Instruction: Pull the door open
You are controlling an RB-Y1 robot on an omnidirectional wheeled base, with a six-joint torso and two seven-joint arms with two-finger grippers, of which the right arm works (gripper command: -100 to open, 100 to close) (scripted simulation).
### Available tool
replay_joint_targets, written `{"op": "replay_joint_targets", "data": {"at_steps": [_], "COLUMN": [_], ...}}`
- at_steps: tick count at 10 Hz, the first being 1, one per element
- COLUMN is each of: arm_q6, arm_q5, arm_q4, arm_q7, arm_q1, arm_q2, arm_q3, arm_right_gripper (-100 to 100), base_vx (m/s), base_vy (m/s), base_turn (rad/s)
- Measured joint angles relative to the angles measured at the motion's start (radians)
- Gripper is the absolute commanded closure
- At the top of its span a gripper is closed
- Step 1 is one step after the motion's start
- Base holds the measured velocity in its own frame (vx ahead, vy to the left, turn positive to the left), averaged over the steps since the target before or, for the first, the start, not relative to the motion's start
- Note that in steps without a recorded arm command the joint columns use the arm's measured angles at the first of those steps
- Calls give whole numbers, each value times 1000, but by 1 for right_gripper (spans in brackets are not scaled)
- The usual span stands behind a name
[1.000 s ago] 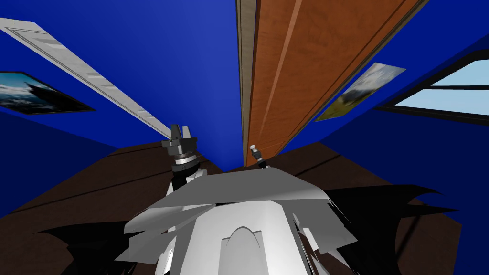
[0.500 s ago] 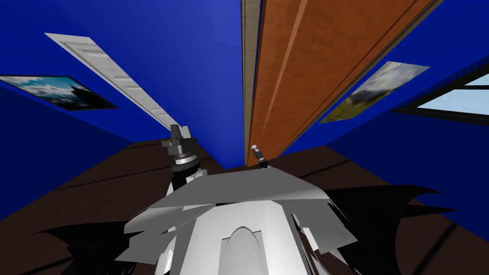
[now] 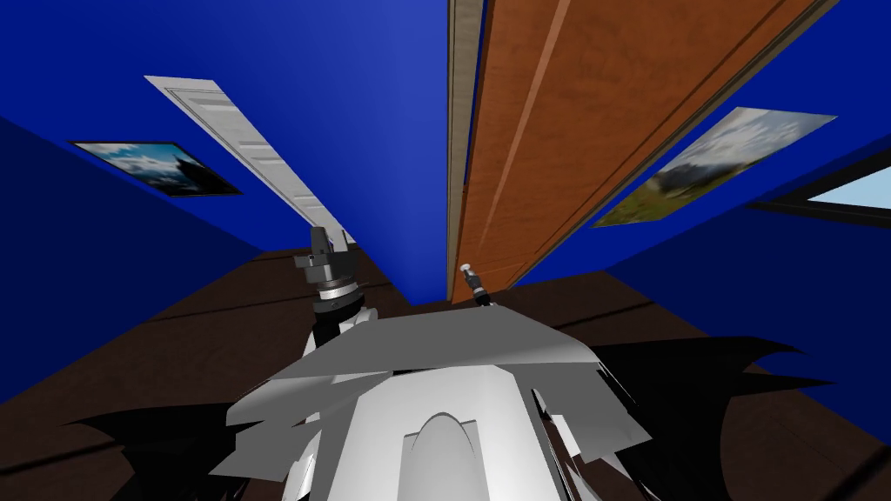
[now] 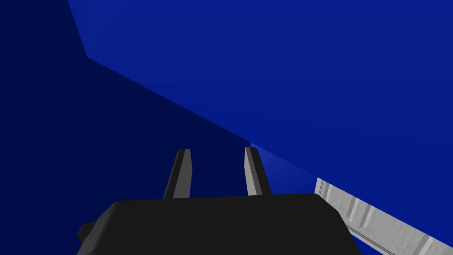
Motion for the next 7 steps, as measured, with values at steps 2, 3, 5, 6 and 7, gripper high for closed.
{"op": "replay_joint_targets", "data": {"at_steps": [2,3,5,6,7], "arm_q6": [-4,-1,0,-3,-4], "arm_q5": [-37,-46,-81,-91,-106], "arm_q4": [19,14,22,29,31], "arm_q7": [-54,-77,-135,-154,-179], "arm_q1": [-10,-3,-3,-5,-3], "arm_q2": [-15,-16,-25,-24,-29], "arm_q3": [1,5,10,11,13], "arm_right_gripper": [100,100,100,100,100], "base_vx": [-45,-35,-42,-33,-29], "base_vy": [-8,0,-10,2,-4], "base_turn": [131,88,111,122,75]}}
